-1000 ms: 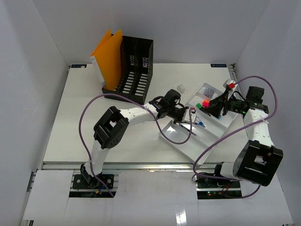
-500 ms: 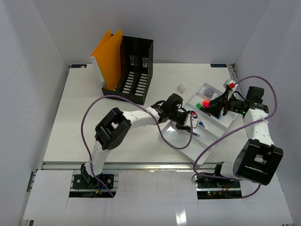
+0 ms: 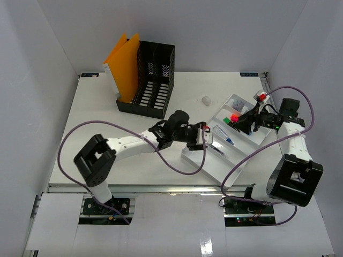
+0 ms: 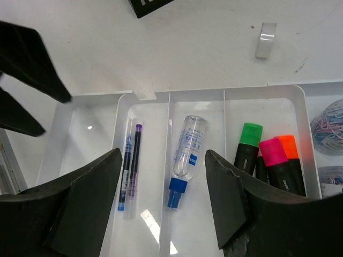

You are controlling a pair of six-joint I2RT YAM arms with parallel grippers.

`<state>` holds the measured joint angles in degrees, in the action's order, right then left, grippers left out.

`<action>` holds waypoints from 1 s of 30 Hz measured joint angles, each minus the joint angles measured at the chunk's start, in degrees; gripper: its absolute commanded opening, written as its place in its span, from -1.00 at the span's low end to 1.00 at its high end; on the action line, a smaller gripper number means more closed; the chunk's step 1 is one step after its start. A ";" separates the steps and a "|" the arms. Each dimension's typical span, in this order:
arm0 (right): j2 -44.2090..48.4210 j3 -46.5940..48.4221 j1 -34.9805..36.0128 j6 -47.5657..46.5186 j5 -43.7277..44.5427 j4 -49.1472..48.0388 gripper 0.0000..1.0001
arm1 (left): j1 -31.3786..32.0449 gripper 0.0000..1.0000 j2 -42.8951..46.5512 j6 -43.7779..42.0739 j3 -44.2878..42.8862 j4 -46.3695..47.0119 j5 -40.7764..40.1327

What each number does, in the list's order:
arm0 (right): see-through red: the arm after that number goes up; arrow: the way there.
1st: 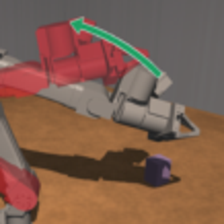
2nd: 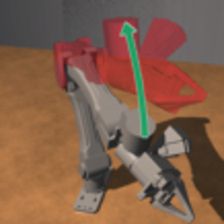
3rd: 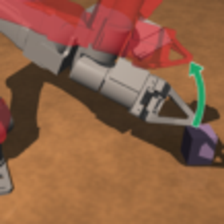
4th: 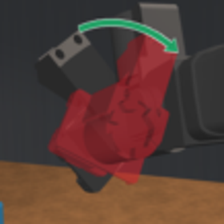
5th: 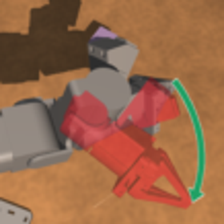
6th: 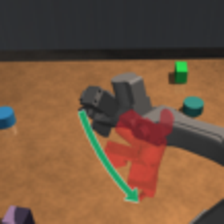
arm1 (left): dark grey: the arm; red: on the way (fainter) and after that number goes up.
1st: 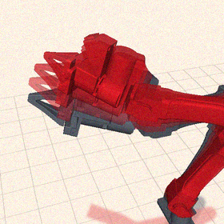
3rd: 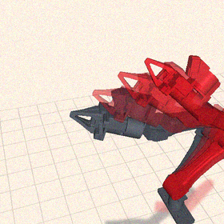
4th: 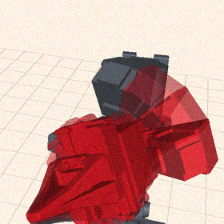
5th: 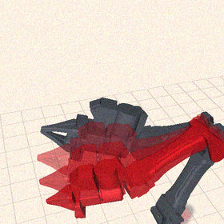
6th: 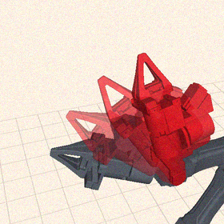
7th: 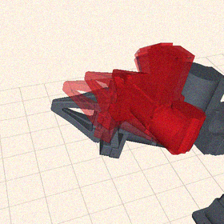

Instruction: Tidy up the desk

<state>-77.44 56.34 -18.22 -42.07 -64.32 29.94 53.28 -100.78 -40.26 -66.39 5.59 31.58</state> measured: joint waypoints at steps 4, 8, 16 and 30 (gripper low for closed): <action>-1.06 0.06 4.33 2.29 5.23 -1.80 0.52 | -0.37 0.66 11.88 8.35 5.75 0.27 -7.82; -3.81 1.45 12.03 6.13 13.30 -6.13 0.66 | -1.88 0.89 22.26 16.77 11.61 -2.78 -15.34; -19.52 19.97 23.28 13.15 31.36 -10.19 0.72 | -3.60 0.96 41.27 28.10 25.64 -10.78 -28.05; -38.49 41.79 32.48 23.66 47.96 -11.30 0.80 | -3.69 0.96 57.35 36.66 30.79 -18.36 -37.14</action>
<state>-115.93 98.12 14.26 -18.41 -16.36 18.64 49.58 -43.43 -3.61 -35.59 -12.77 -5.56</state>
